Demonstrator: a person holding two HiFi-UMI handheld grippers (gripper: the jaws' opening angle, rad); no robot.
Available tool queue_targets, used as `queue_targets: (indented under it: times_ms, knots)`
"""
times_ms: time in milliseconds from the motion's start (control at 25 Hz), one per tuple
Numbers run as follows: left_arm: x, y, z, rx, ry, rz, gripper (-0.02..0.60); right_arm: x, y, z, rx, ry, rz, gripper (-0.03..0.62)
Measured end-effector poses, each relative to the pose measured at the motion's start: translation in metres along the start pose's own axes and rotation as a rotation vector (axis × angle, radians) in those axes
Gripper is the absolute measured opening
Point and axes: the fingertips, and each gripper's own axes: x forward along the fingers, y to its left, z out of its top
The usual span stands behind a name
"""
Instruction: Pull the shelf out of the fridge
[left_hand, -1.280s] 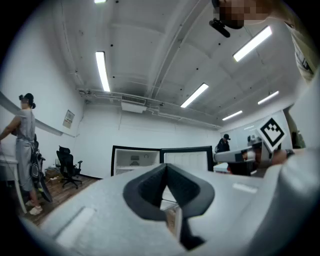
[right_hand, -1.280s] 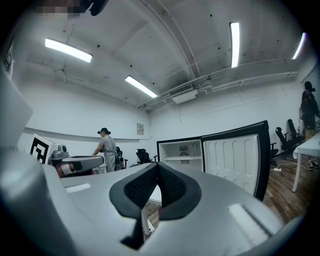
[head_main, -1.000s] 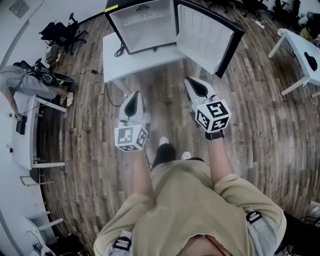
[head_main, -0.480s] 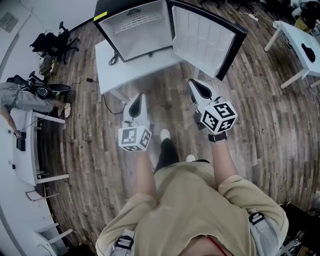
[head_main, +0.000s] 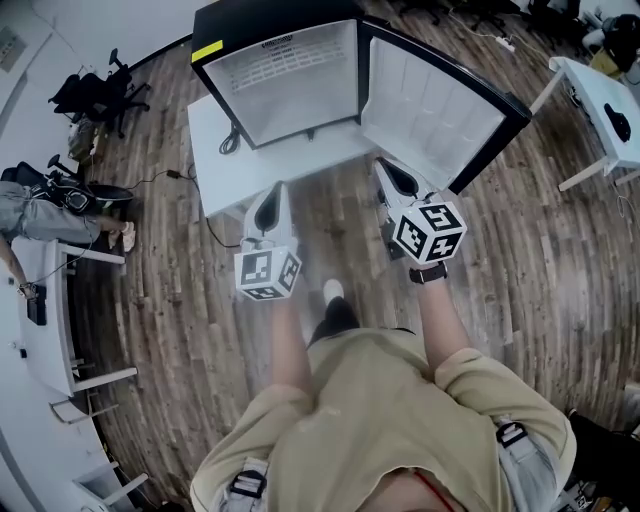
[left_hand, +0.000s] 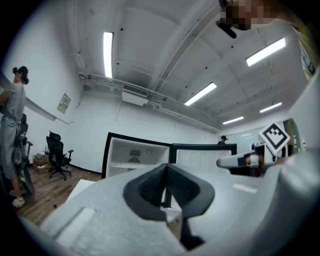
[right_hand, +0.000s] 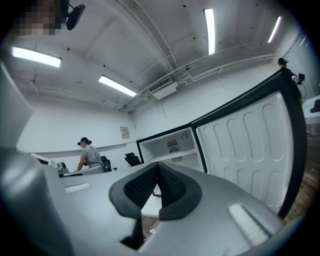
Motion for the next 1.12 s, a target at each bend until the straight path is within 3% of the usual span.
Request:
queue_targets:
  times_ms: [200, 800, 1120]
  knots:
    - [0.025, 0.045, -0.001, -0.030, 0.000, 0.018, 0.002, 0.050, 0.011, -0.003, -0.033, 0.035, 0.012, 0.003]
    - [0.072, 0.130, -0.005, -0.053, 0.011, -0.040, 0.002, 0.161, 0.038, -0.020, -0.106, 0.077, -0.021, 0.025]
    - [0.095, 0.137, -0.015, -0.072, 0.021, -0.068, 0.002, 0.178, 0.031, -0.030, -0.137, 0.103, -0.041, 0.026]
